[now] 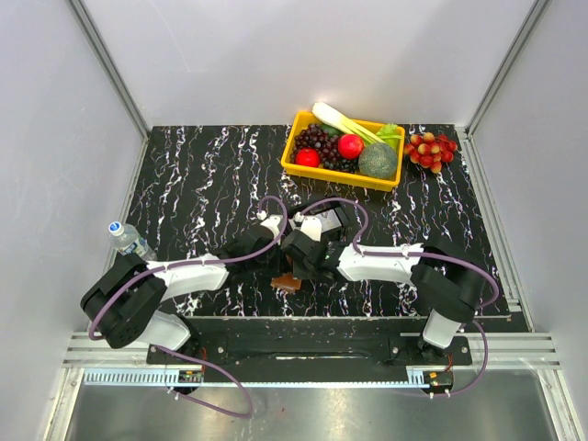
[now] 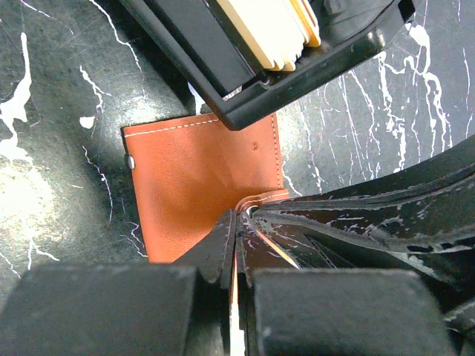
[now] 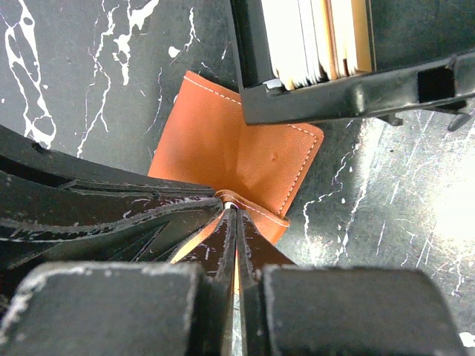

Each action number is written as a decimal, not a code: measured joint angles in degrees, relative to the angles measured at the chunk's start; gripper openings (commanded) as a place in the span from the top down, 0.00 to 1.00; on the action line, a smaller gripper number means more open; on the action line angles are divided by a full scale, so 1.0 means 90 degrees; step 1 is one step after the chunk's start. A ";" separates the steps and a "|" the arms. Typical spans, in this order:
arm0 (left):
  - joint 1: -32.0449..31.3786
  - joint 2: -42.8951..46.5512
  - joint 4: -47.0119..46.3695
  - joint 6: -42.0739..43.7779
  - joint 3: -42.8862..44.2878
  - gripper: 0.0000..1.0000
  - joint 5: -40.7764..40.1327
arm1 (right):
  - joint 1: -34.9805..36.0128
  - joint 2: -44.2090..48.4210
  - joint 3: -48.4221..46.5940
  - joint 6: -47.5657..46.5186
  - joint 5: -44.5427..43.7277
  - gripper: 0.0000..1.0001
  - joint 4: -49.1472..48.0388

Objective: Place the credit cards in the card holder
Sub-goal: Close the card holder at the center of the board.

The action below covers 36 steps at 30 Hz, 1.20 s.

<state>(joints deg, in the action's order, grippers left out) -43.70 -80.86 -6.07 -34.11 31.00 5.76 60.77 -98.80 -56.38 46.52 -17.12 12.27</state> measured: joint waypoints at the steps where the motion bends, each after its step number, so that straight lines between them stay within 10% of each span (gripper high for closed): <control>1: 0.0000 0.0000 0.0000 0.0002 0.0000 1.00 0.0000 | 0.0000 0.0007 0.0002 -0.0005 0.0000 0.96 -0.0005; 36: 0.0085 -0.0036 -0.0056 0.0017 0.0002 1.00 -0.0032 | -0.0138 -0.0092 -0.0036 -0.0066 0.0194 0.95 -0.0189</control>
<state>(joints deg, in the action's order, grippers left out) -42.94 -81.19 -6.57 -33.95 31.03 5.48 59.53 -99.63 -56.71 45.93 -15.38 10.57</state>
